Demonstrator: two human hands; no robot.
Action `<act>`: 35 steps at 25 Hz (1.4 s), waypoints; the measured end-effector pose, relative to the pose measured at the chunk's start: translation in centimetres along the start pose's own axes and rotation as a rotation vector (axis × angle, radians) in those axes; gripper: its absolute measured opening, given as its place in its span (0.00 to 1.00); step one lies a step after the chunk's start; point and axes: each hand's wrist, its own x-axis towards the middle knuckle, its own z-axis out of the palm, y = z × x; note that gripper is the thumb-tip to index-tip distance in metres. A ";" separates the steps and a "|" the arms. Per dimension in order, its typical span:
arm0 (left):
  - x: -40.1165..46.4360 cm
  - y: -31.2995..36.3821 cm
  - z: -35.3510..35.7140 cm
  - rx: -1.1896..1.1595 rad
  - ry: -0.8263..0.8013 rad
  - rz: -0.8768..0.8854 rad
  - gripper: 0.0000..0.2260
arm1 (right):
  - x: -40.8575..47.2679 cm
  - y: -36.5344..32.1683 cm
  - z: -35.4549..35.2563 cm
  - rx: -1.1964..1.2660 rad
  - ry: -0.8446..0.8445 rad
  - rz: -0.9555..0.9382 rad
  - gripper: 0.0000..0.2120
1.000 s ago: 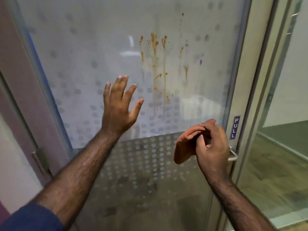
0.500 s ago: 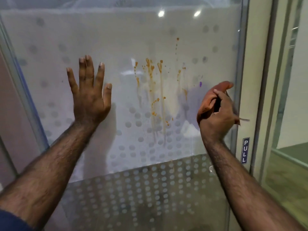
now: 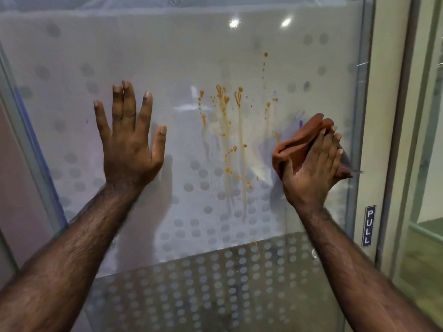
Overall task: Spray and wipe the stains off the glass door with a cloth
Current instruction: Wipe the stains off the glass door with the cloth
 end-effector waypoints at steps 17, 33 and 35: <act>-0.3 -0.2 0.4 0.037 0.022 0.008 0.31 | -6.6 -8.8 2.8 0.150 -0.054 -0.254 0.33; -0.2 0.0 0.1 0.024 0.014 -0.038 0.28 | 4.4 -3.3 0.6 0.191 0.142 0.068 0.31; -0.2 0.1 0.2 0.023 0.009 -0.044 0.28 | 7.5 -3.6 0.4 0.168 0.195 0.130 0.30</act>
